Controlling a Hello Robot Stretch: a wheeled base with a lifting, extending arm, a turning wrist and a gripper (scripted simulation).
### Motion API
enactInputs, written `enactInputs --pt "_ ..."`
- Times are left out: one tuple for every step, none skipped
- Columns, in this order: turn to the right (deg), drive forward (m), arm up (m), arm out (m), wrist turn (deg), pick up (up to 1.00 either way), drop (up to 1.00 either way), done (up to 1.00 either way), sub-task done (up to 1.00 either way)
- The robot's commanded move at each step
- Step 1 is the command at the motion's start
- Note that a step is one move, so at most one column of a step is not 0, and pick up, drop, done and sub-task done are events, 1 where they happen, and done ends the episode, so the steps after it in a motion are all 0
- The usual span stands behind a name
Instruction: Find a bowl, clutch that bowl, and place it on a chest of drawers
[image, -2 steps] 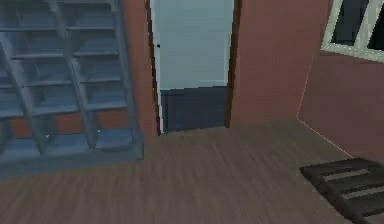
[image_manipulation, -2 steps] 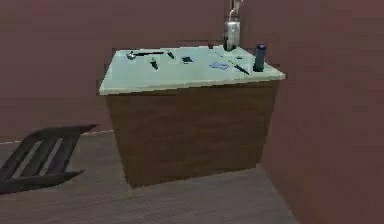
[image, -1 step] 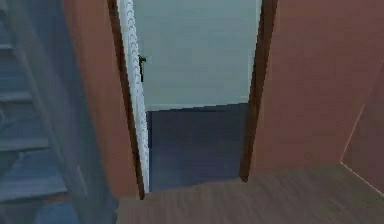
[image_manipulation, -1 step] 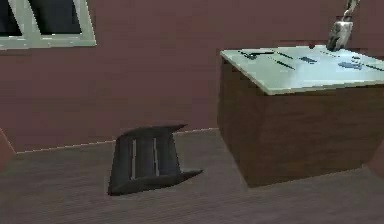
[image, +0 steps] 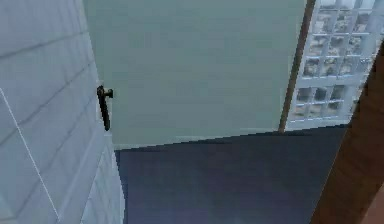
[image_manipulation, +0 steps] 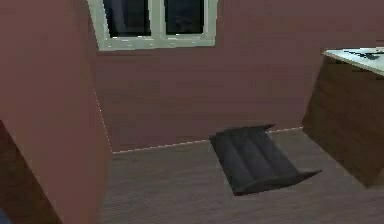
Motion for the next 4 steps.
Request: enactInputs --pt "0.0 0.65 0.00 0.00 0.0 0.00 0.00 0.00 0.00" --pt "45.0 0.00 0.00 0.00 0.0 0.00 0.00 0.00 0.00" --pt "9.0 0.00 0.00 0.00 0.0 0.00 0.00 0.00 0.00" --pt "0.0 1.00 0.00 0.00 0.0 0.00 0.00 0.00 0.00"
